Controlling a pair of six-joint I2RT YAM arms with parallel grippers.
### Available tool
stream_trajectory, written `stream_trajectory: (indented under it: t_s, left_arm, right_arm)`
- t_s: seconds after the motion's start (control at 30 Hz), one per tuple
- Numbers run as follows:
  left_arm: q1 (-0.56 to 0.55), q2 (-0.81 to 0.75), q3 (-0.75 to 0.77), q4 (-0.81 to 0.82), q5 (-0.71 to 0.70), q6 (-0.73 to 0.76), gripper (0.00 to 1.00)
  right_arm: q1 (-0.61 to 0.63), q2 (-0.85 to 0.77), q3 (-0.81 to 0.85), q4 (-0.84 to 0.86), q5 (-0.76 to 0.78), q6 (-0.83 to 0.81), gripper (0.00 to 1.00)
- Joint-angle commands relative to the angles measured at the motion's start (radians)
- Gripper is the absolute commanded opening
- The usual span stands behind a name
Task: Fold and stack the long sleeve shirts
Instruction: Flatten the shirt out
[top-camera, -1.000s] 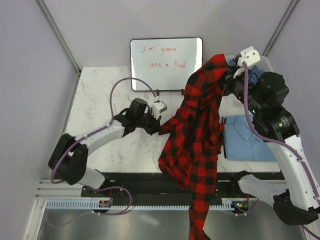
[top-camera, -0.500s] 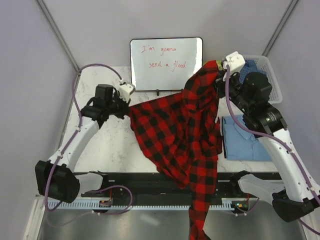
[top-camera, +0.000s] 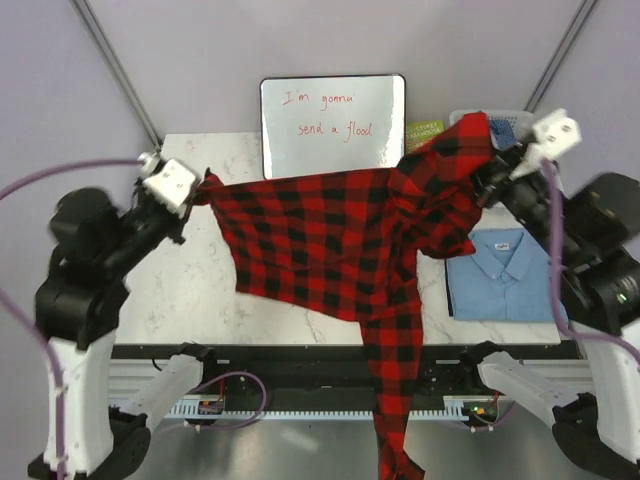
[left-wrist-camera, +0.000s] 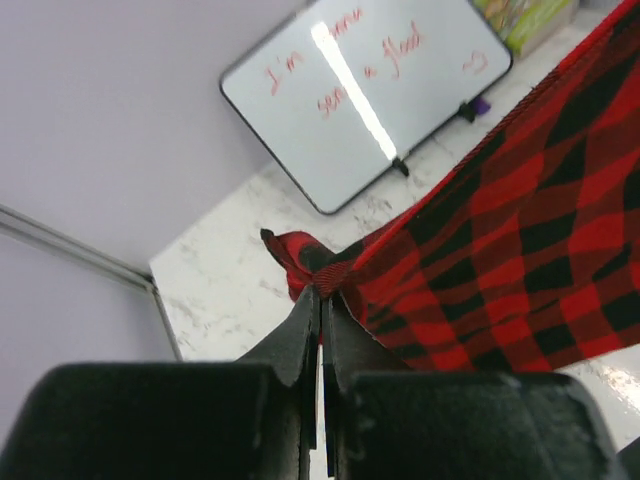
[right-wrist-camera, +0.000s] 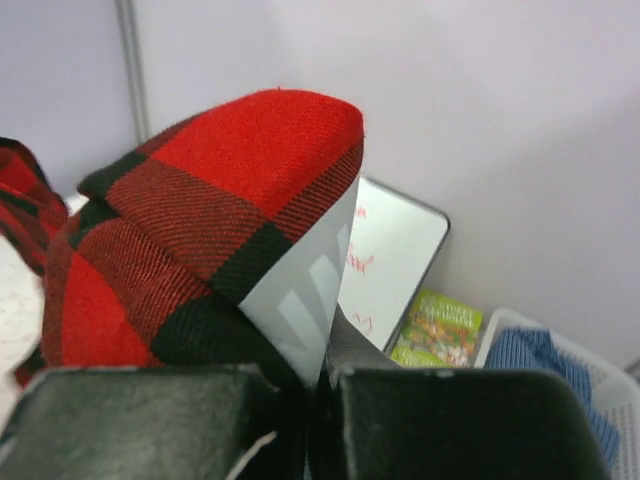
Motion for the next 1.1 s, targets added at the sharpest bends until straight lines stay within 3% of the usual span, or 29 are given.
stream_trajectory:
  t_s: [0.0, 0.13, 0.3, 0.47, 0.57, 0.67, 0.73, 0.77, 0.9, 0.93, 1.0, 1.07]
  left_arm:
    - [0.005, -0.163, 0.14, -0.202, 0.005, 0.056, 0.02]
    - [0.003, -0.245, 0.347, -0.297, 0.034, 0.05, 0.02]
    - [0.008, -0.224, 0.658, -0.415, -0.005, 0.009, 0.02]
    - [0.025, -0.207, 0.688, -0.416, -0.079, 0.032, 0.02]
    - [0.022, -0.194, 0.564, -0.38, -0.101, 0.02, 0.02]
    - [0.023, -0.228, 0.308, -0.351, 0.083, 0.003, 0.02]
    - [0.022, -0.257, 0.101, -0.292, 0.265, -0.034, 0.23]
    - [0.022, -0.266, 0.026, -0.264, 0.321, -0.048, 0.45]
    - [0.022, -0.294, -0.378, -0.057, 0.651, -0.15, 0.68]
    - [0.022, -0.293, -0.434, 0.068, 0.706, -0.18, 0.72]
    - [0.013, -0.262, -0.589, 0.219, 0.737, -0.323, 0.79]
    - [-0.024, -0.17, -0.669, 0.352, 0.743, -0.336, 0.79]
  right_arm:
    - [-0.009, -0.141, 0.163, -0.044, -0.08, -0.021, 0.0]
    - [-0.066, -0.225, 0.263, -0.109, -0.186, -0.025, 0.0]
    - [-0.139, -0.251, 0.462, -0.147, -0.207, -0.024, 0.0]
    - [-0.212, -0.201, 0.63, -0.181, -0.226, -0.045, 0.0]
    - [-0.239, -0.139, 0.606, -0.202, -0.232, -0.089, 0.0]
    - [-0.242, -0.115, 0.41, -0.213, -0.276, -0.122, 0.0]
    - [-0.242, -0.145, 0.191, -0.198, -0.295, -0.145, 0.0]
    - [-0.241, -0.161, 0.121, -0.187, -0.278, -0.154, 0.0]
    - [-0.241, -0.292, -0.17, -0.074, -0.212, -0.169, 0.0]
    - [-0.241, -0.317, -0.25, -0.052, -0.204, -0.166, 0.0]
    - [-0.239, -0.374, -0.299, -0.008, -0.2, -0.137, 0.0]
    - [-0.242, -0.389, -0.312, -0.008, -0.217, -0.122, 0.0]
